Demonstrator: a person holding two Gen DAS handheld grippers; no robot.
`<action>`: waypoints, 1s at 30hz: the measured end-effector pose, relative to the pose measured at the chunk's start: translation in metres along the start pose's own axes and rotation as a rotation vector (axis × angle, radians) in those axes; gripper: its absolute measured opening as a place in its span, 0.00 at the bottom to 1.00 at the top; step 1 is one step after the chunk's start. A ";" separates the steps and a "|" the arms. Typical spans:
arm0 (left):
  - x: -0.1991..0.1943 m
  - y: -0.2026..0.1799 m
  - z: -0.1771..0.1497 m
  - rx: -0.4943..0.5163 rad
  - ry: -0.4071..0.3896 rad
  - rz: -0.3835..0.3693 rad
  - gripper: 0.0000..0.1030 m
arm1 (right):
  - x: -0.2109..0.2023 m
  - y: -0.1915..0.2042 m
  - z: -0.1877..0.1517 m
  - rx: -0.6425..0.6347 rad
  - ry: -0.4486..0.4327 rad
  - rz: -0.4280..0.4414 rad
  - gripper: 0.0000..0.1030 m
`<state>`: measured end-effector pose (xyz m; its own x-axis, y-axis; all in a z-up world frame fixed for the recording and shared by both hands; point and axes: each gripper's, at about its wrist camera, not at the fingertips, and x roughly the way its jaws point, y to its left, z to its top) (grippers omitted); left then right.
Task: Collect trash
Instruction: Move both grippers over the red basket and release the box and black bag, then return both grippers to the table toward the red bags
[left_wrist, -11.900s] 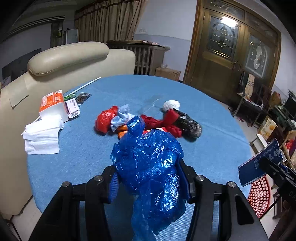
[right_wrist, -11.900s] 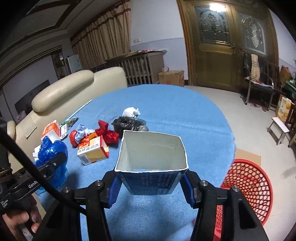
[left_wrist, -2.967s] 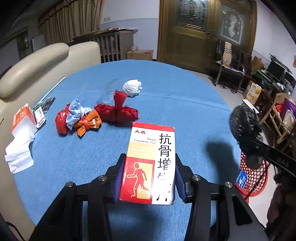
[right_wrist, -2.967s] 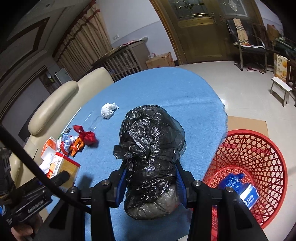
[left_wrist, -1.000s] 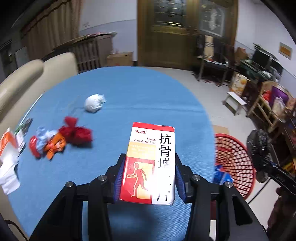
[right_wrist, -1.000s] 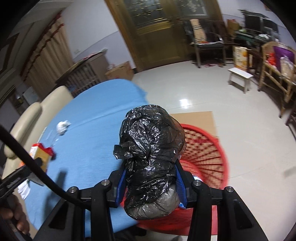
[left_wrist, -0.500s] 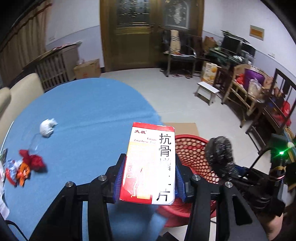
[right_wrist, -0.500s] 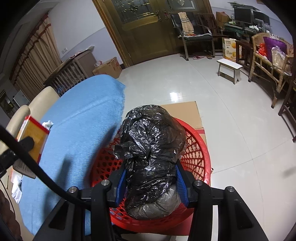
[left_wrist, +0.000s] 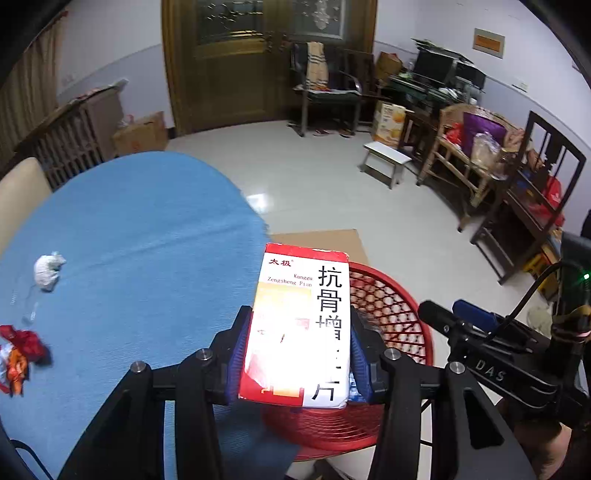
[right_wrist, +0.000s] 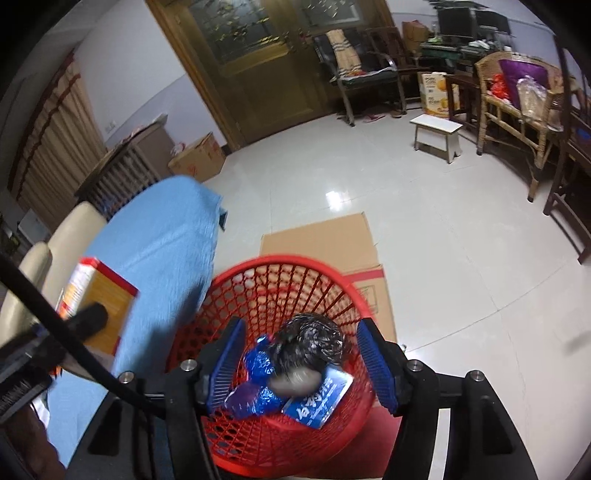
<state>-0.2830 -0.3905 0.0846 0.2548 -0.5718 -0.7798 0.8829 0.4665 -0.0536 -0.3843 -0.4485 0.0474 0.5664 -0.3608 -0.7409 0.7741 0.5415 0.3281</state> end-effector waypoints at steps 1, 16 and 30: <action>0.004 -0.003 0.001 -0.001 0.010 -0.019 0.49 | -0.002 -0.002 0.002 0.006 -0.008 -0.001 0.65; -0.025 0.046 -0.009 -0.122 -0.017 0.028 0.76 | -0.022 0.006 0.008 0.005 -0.047 0.016 0.65; -0.087 0.180 -0.107 -0.410 -0.049 0.222 0.76 | -0.007 0.129 -0.028 -0.234 0.032 0.144 0.64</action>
<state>-0.1882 -0.1847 0.0761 0.4472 -0.4543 -0.7705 0.5788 0.8037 -0.1380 -0.2962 -0.3555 0.0784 0.6540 -0.2448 -0.7158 0.5974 0.7477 0.2900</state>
